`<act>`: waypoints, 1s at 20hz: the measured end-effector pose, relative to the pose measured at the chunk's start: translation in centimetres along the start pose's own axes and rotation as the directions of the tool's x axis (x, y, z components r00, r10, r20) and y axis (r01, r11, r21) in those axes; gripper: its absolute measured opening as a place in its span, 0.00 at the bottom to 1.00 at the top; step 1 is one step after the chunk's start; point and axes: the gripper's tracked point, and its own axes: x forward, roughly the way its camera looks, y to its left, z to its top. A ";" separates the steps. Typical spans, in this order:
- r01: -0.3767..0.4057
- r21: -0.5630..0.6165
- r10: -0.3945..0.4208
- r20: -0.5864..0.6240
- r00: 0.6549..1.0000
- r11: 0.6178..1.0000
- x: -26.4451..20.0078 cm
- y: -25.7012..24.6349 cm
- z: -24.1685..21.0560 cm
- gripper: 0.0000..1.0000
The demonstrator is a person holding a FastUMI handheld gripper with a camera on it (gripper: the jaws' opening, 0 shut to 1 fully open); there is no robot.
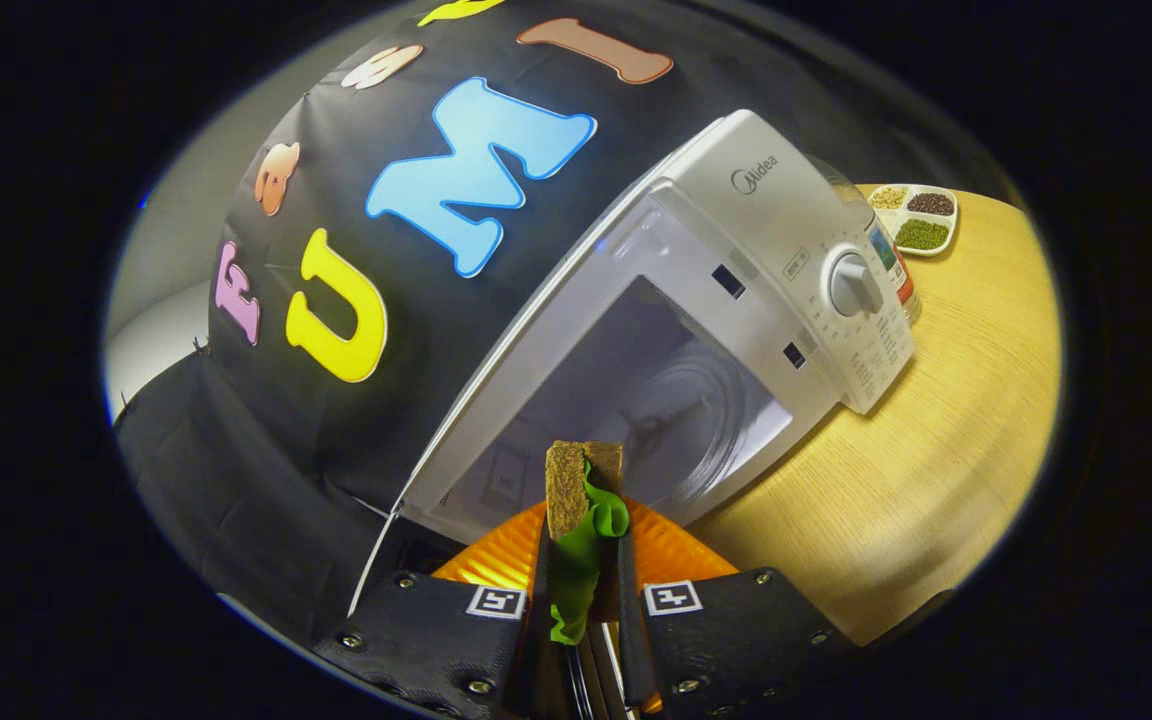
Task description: Open the microwave, put the food inside, and close the microwave door.
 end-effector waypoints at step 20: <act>0.143 -0.079 -0.135 0.092 0.987 0.987 8.5 -4.7 0.6 0.66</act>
